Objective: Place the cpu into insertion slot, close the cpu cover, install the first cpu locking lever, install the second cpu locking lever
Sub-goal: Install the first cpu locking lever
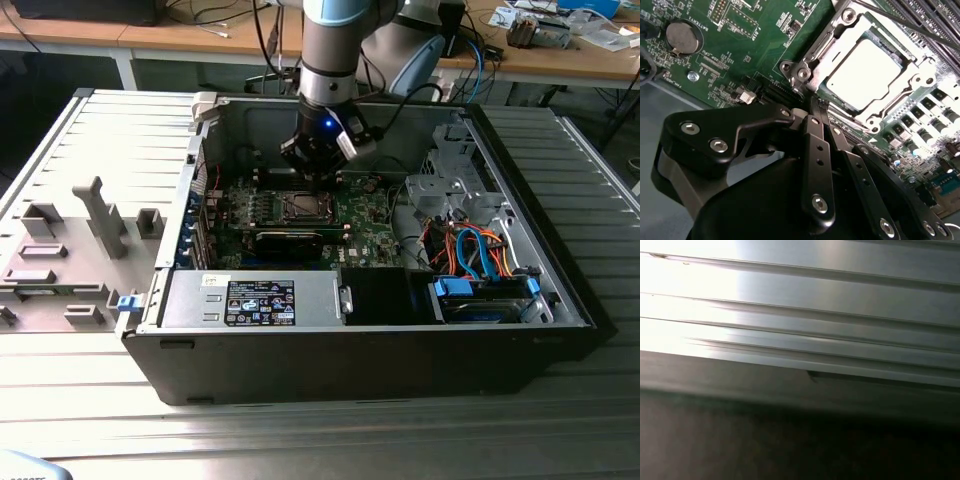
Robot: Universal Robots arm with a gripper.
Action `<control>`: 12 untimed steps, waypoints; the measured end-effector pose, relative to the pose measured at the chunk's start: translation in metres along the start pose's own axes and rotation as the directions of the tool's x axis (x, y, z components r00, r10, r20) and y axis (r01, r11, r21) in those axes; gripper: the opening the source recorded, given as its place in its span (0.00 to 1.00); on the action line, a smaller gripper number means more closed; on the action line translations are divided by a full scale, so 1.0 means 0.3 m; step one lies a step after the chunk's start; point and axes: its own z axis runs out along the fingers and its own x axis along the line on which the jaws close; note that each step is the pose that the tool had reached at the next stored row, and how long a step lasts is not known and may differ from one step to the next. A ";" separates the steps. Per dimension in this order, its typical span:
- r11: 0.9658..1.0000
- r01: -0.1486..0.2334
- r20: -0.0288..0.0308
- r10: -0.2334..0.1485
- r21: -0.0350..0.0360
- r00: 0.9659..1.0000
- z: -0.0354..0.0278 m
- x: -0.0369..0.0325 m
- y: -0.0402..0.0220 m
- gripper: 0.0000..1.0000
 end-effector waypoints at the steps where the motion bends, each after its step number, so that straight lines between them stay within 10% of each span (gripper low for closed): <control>1: 1.000 0.000 0.000 0.000 0.000 1.000 -0.007 0.000 0.000 0.11; 5: 1.000 0.000 0.000 0.000 0.000 1.000 -0.014 0.002 -0.011 0.11; 12: 1.000 0.000 0.000 0.000 0.000 1.000 -0.015 0.012 -0.088 0.11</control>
